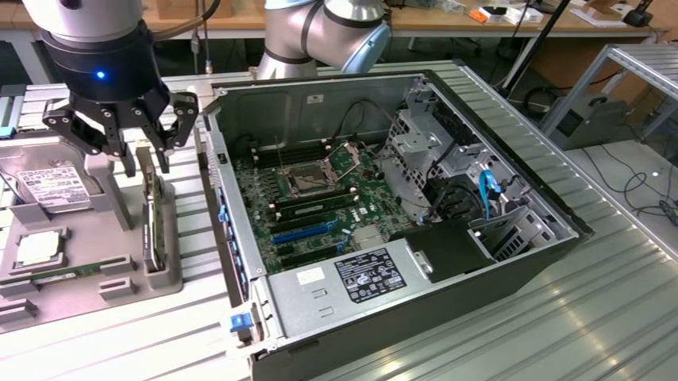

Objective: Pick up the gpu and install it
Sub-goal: 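Pick up the gpu and move the gpu toward the slot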

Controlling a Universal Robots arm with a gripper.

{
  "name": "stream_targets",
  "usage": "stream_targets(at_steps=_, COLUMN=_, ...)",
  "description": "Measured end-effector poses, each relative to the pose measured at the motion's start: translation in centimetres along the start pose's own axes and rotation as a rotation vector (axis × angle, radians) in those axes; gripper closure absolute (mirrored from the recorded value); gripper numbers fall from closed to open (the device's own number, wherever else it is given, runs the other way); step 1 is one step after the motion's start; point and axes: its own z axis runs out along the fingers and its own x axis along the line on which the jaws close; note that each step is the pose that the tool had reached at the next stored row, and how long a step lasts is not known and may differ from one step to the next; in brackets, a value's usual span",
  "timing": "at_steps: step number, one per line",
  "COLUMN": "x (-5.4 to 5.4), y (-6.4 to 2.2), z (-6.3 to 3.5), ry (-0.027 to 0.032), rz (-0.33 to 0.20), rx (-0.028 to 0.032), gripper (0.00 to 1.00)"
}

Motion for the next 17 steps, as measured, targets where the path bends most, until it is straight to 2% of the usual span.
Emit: stream_targets(at_steps=17, x=0.03, y=-0.05, z=1.02, ry=0.0, rz=0.0, rx=0.0, gripper=0.58)
